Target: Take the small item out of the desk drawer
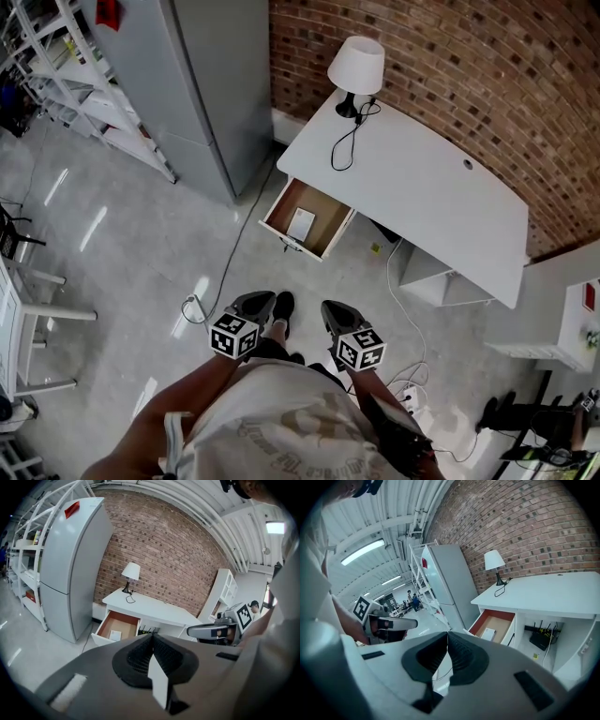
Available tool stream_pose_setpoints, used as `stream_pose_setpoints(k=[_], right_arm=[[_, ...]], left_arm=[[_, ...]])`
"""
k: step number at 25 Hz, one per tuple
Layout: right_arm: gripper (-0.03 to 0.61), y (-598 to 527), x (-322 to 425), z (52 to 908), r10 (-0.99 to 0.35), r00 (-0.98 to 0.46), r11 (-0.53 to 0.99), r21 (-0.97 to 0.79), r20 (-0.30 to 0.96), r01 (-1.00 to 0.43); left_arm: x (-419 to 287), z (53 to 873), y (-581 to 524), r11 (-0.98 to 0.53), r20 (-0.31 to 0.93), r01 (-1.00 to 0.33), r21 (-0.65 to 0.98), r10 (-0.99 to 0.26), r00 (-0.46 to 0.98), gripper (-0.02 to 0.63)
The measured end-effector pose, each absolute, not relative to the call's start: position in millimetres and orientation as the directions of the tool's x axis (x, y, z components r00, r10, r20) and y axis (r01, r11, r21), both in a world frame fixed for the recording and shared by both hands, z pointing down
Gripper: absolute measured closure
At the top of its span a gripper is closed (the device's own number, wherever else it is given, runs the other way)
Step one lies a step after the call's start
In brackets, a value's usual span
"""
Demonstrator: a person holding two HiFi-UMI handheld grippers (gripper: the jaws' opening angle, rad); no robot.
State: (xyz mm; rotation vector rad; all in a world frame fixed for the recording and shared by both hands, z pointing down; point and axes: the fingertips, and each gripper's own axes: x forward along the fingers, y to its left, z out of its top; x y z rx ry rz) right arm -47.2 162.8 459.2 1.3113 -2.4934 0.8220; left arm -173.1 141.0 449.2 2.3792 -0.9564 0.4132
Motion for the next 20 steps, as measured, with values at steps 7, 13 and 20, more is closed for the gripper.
stream_pose_setpoints(k=[7,13,20], right_arm=[[0.572,146.2,-30.2,467.7,-0.697,-0.557,0.415,-0.378,0.452,-0.827],[0.572,115.9,-12.9,465.1,-0.715,-0.524,0.387,-0.363,0.463,-0.848],[0.572,80.7,-2.5,459.4,-0.729,-0.493,0.357,-0.35,0.475,-0.866]], left_arm=[[-168.1,461.2,115.0,-0.595,0.469,-0.706,0.384,-0.533,0.704,0.607],[-147.6,456.8,76.4,-0.63,0.447,-0.676,0.383,-0.514,0.732,0.607],[-138.3,455.9,34.8,-0.638,0.438,-0.656,0.403,-0.495,0.75,0.607]])
